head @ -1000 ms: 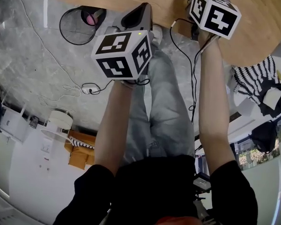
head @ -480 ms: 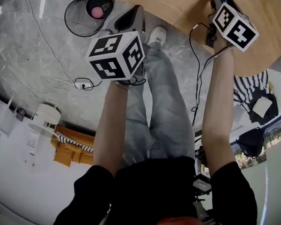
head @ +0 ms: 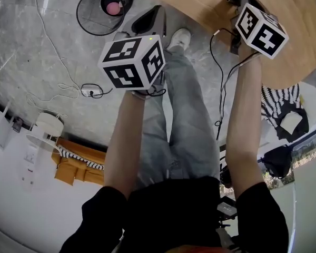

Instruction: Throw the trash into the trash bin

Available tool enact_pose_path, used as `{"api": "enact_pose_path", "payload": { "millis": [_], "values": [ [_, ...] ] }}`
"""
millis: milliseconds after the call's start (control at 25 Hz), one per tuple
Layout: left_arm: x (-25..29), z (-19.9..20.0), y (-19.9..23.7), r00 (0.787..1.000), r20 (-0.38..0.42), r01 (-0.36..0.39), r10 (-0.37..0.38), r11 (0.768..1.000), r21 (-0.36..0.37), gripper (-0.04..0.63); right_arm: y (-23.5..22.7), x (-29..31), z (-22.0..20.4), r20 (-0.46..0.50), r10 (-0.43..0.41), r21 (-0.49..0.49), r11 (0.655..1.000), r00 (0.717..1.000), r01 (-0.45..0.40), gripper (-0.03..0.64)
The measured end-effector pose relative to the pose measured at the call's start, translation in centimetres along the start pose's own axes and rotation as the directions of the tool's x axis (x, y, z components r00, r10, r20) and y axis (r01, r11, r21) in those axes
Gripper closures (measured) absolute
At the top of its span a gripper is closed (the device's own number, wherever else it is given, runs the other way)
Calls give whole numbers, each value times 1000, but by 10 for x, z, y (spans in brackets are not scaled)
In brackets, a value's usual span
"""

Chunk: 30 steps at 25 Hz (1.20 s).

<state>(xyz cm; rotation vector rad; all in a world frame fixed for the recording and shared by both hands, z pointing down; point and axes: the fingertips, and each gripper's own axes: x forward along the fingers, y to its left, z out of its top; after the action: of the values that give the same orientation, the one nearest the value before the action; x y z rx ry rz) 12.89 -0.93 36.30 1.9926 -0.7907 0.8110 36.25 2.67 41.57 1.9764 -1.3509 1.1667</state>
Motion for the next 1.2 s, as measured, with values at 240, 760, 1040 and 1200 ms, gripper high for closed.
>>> {"api": "enact_pose_path", "payload": {
  "millis": [240,760,1040,1200],
  "values": [
    [-9,4,14,1000,17,-14,14,1000,-18,586,19,-1,8,36,33,-45,999,999,-31,555],
    [-17,-7,25,1000,26,-15,17,999,-52,586,41,15,-10,-53,93,15,996,994,-92,400],
    [-31,-12,44,998,53,-27,32,995,-92,586,95,4,3,-6,182,-42,982,983,-182,417],
    [-49,-18,68,995,79,-48,60,989,-139,586,149,-3,5,-6,268,-91,959,963,-268,419]
  ]
}}
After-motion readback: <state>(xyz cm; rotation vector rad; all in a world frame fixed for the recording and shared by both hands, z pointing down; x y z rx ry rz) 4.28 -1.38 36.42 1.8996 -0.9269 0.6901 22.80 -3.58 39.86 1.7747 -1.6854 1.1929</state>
